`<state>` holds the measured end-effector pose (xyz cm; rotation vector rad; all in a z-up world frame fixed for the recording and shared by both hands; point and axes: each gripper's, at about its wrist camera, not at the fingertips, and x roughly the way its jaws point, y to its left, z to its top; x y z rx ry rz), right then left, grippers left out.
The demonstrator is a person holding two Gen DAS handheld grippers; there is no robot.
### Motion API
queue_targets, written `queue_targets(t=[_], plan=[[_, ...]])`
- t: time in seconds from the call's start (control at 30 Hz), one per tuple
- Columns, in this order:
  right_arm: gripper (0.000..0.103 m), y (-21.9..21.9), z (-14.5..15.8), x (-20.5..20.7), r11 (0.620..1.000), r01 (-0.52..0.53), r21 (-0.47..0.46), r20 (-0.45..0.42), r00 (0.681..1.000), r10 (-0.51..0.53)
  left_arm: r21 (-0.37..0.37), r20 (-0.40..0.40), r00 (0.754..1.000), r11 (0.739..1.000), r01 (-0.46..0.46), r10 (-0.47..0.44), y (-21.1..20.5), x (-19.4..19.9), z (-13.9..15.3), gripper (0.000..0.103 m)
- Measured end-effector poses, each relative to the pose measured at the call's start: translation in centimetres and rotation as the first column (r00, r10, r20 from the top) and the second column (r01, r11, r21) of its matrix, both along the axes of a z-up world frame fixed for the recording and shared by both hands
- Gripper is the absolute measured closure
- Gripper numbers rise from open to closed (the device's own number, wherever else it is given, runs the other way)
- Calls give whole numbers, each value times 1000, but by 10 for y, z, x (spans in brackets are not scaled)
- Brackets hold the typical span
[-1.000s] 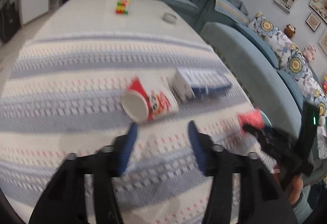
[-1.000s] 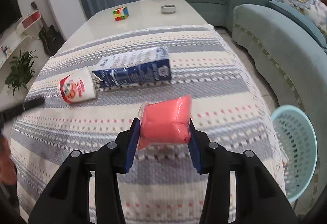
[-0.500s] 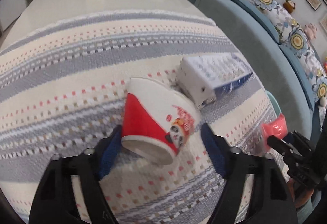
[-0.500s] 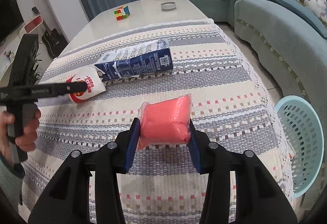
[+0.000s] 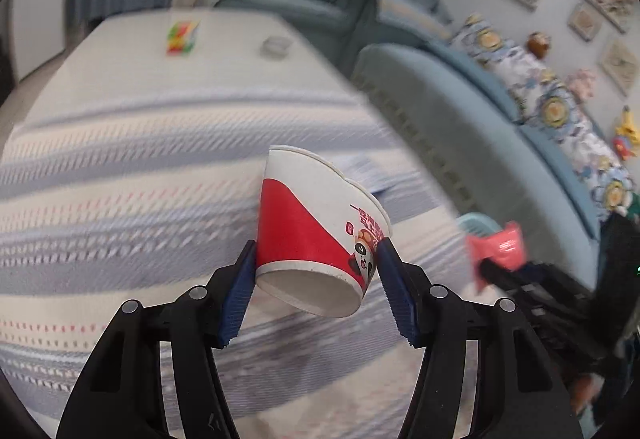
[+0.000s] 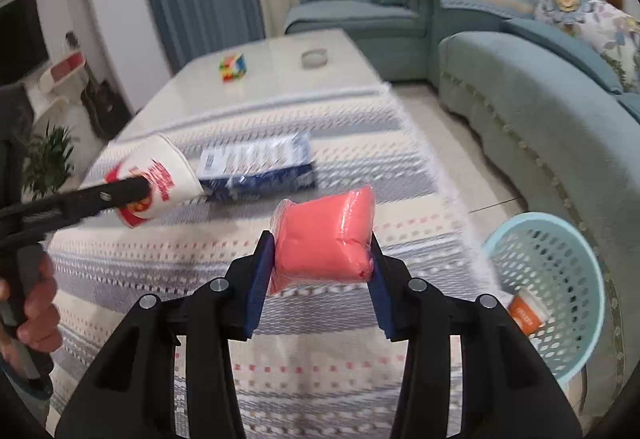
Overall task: Collect trash
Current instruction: 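Carry paper cup and pink bag over the basket and release both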
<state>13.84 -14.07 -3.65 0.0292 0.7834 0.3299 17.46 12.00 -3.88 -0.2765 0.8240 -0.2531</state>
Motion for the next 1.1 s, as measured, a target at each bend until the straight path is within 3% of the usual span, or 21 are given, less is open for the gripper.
queue_targets(t=[0.13,0.23,0.4,0.53,0.73,0.9,1.1], plan=[[62,-40,23,-4,997,71,29,37,997,-72,-10,99,991,996,94,-93,-56,0,45,46],[62,-76,40,-7,990,136,35,64,988,-138,7,133,978,987,163,-163,-101,4,63,46],[62,-144,53,-7,964,262,42,65,962,-265,12,137,955,965,264,-263,-174,16,64,46],[62,-195,37,-2,929,369,41,5,929,-369,29,104,935,940,339,-340,-228,28,45,46],[62,-250,-14,4,872,488,40,-149,866,-477,60,11,908,906,418,-420,-288,48,4,45],[61,-270,-55,10,845,535,23,-257,820,-512,74,-54,888,885,459,-456,-310,57,-29,45],[58,-275,-83,9,819,574,14,-309,781,-543,51,-114,869,870,490,-482,-318,67,-57,40]])
